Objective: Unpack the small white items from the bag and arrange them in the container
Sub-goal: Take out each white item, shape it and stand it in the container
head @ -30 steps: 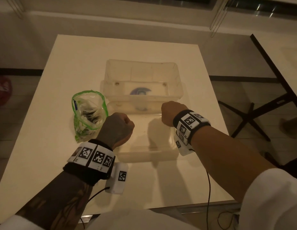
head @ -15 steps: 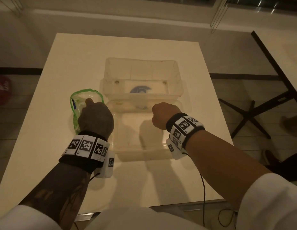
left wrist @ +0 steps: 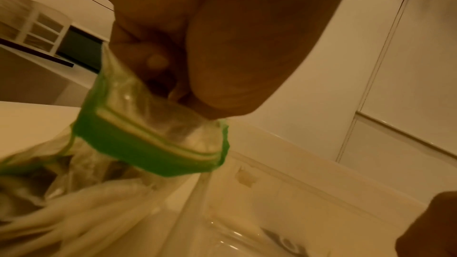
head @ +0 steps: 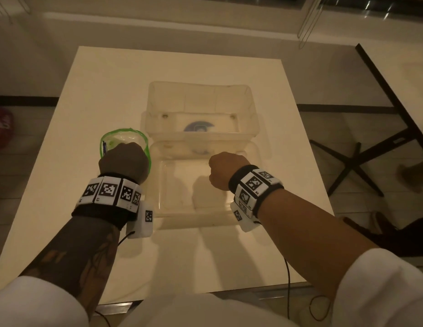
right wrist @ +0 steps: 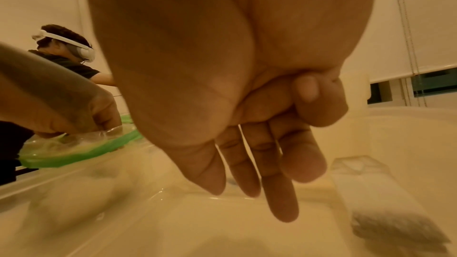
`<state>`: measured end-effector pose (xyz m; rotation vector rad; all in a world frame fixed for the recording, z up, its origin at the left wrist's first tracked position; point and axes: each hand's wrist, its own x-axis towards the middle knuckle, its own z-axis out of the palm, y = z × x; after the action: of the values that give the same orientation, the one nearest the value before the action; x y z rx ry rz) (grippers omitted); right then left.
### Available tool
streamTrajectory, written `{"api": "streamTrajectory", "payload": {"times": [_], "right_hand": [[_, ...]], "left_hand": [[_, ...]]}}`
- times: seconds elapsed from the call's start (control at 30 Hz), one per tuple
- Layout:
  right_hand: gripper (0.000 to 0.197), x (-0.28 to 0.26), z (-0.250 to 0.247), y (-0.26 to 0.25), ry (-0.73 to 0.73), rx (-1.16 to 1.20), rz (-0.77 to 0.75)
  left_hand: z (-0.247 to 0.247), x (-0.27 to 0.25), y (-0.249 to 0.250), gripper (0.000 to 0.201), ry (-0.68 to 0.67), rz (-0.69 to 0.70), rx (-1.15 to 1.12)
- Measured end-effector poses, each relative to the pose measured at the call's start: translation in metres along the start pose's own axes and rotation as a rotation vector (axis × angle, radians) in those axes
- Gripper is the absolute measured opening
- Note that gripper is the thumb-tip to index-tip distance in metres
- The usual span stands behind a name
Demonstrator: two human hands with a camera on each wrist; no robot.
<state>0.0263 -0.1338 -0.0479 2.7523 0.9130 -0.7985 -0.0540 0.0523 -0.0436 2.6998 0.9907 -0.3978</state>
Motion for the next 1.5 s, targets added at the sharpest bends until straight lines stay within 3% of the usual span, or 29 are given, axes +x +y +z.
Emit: {"api": "streamTrajectory", "payload": {"times": [0.1, 0.47, 0.53, 0.63, 0.73, 0.9, 0.97, 1.1, 1.2, 1.5], "right_hand": [[0.007, 0.001, 0.002, 0.001, -0.006, -0.021, 0.009], [0.010, 0.000, 0.001, 0.004, 0.022, 0.000, -0.003], [0.012, -0.001, 0.001, 0.005, 0.044, 0.003, -0.009], [0.021, -0.002, -0.001, 0.006, 0.112, 0.040, -0.019], [0.011, -0.002, -0.005, 0.003, 0.206, 0.175, -0.057], [0.052, -0.008, -0.014, -0.001, 0.387, 0.204, -0.200], [0.054, -0.011, -0.014, -0.001, 0.382, 0.213, -0.235], [0.010, -0.010, -0.010, 0.002, 0.350, 0.265, -0.251], [0.016, -0.009, -0.006, 0.008, 0.303, 0.327, -0.210], [0.012, -0.011, -0.008, 0.020, 0.272, 0.411, -0.204]], "left_hand": [[0.000, 0.000, 0.000, 0.019, 0.016, 0.015, 0.004], [-0.002, -0.003, 0.000, 0.021, 0.376, -0.013, -0.114], [-0.001, -0.003, -0.002, 0.019, 0.477, 0.074, -0.163], [-0.001, -0.006, 0.001, 0.013, 0.583, 0.328, -0.260], [0.003, -0.015, 0.015, 0.005, 0.481, 0.519, -0.404], [0.024, -0.021, 0.039, 0.007, 0.340, 0.627, -0.441], [0.029, -0.023, 0.045, 0.011, 0.299, 0.626, -0.458], [0.034, -0.031, 0.053, 0.012, 0.257, 0.617, -0.493], [0.036, -0.033, 0.054, 0.012, 0.229, 0.557, -0.553], [0.054, -0.031, 0.052, 0.010, 0.135, 0.383, -0.608]]}}
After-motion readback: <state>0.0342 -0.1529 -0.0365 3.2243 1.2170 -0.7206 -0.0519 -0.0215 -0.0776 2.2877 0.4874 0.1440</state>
